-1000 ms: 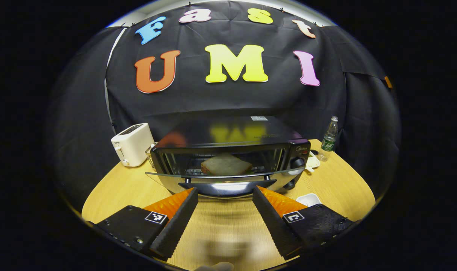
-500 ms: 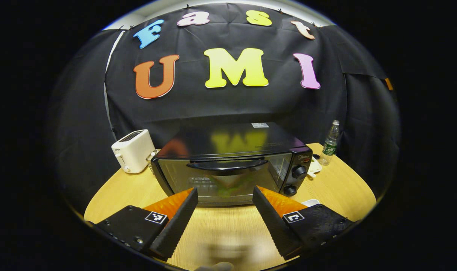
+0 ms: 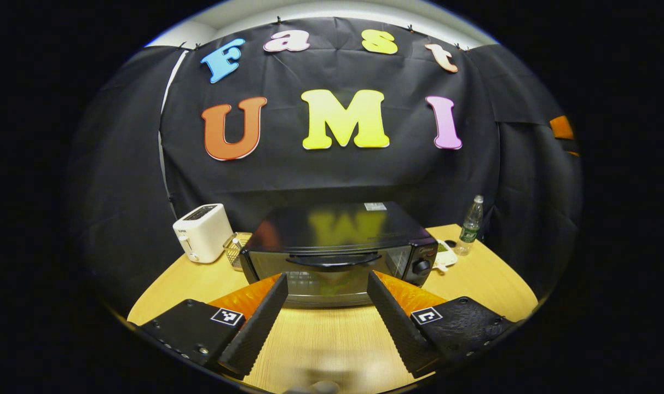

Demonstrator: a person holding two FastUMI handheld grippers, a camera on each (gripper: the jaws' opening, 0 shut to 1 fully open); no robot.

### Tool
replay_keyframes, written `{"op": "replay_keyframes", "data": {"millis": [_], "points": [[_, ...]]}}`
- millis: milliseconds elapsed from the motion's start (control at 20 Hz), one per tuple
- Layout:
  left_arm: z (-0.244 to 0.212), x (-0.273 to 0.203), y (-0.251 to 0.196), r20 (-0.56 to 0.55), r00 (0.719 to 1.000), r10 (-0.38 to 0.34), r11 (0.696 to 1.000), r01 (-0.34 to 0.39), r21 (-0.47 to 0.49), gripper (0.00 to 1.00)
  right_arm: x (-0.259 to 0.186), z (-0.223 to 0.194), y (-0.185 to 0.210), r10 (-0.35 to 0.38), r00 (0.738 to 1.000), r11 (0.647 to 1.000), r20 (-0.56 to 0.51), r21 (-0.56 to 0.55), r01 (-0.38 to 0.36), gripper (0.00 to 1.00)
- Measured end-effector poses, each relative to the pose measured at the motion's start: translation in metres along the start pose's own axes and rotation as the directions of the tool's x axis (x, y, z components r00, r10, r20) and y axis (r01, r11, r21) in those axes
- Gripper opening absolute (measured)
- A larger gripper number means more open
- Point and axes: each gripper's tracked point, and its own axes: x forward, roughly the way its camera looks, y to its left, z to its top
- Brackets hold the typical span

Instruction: Open the electric oven with the left hand, put the food in, and close the electric oven.

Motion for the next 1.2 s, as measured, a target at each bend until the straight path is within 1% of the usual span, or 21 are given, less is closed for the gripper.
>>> {"op": "replay_keyframes", "data": {"millis": [50,100,150,200,250,300,400,450,500,550,600,650,700,900,1200], "points": [[0.010,-0.009,0.005,0.015,1.000,0.005,1.000,-0.005,-0.004,0.96,-0.003,0.004,0.005,0.006,1.000,1.000,0.008,-0.004,-0.006,1.00],[0.022,-0.019,0.010,0.030,1.000,0.009,1.000,-0.009,-0.007,0.96,-0.006,0.009,0.012,0.013,1.000,1.000,0.018,-0.010,-0.013,1.00],[0.037,-0.028,0.015,0.059,0.998,0.016,1.000,-0.016,-0.007,0.96,-0.009,0.013,0.017,0.019,0.999,1.000,0.029,-0.014,-0.018,0.90],[0.051,-0.038,0.021,0.086,0.996,0.023,1.000,-0.022,-0.011,0.95,-0.014,0.018,0.025,0.029,0.999,0.999,0.038,-0.017,-0.028,1.00],[0.057,-0.043,0.026,0.114,0.993,0.027,1.000,-0.025,-0.017,0.95,-0.018,0.019,0.033,0.040,0.998,0.999,0.042,-0.017,-0.039,1.00],[0.070,-0.054,0.030,0.140,0.990,0.033,0.999,-0.031,-0.022,0.95,-0.023,0.021,0.040,0.048,0.998,0.999,0.044,-0.018,-0.048,0.90],[0.091,-0.076,0.044,0.181,0.982,0.058,0.998,-0.055,-0.020,0.95,-0.031,0.024,0.050,0.058,0.997,0.998,0.050,-0.021,-0.057,0.89],[0.100,-0.086,0.049,0.195,0.979,0.065,0.998,-0.062,-0.025,0.95,-0.035,0.027,0.056,0.064,0.997,0.998,0.053,-0.024,-0.063,1.00],[0.110,-0.096,0.051,0.218,0.974,0.065,0.998,-0.058,-0.039,0.95,-0.039,0.029,0.060,0.066,0.996,0.998,0.060,-0.027,-0.065,1.00],[0.118,-0.105,0.052,0.237,0.970,0.061,0.997,-0.050,-0.053,0.95,-0.043,0.029,0.064,0.066,0.996,0.997,0.062,-0.031,-0.065,0.90],[0.126,-0.114,0.053,0.254,0.965,0.060,0.997,-0.046,-0.064,0.95,-0.046,0.029,0.067,0.067,0.996,0.997,0.064,-0.036,-0.065,1.00],[0.132,-0.123,0.057,0.266,0.962,0.067,0.997,-0.051,-0.065,0.95,-0.051,0.030,0.071,0.070,0.995,0.997,0.071,-0.038,-0.068,1.00],[0.136,-0.130,0.062,0.278,0.958,0.073,0.996,-0.059,-0.059,0.95,-0.055,0.031,0.073,0.072,0.995,0.997,0.075,-0.038,-0.069,0.90],[0.148,-0.148,0.063,0.310,0.948,0.066,0.997,-0.052,-0.055,0.95,-0.067,0.032,0.078,0.068,0.994,0.997,0.082,-0.037,-0.065,0.90],[0.154,-0.159,0.067,0.323,0.944,0.070,0.997,-0.058,-0.047,0.95,-0.076,0.034,0.082,0.060,0.994,0.998,0.087,-0.041,-0.057,0.89]]}}
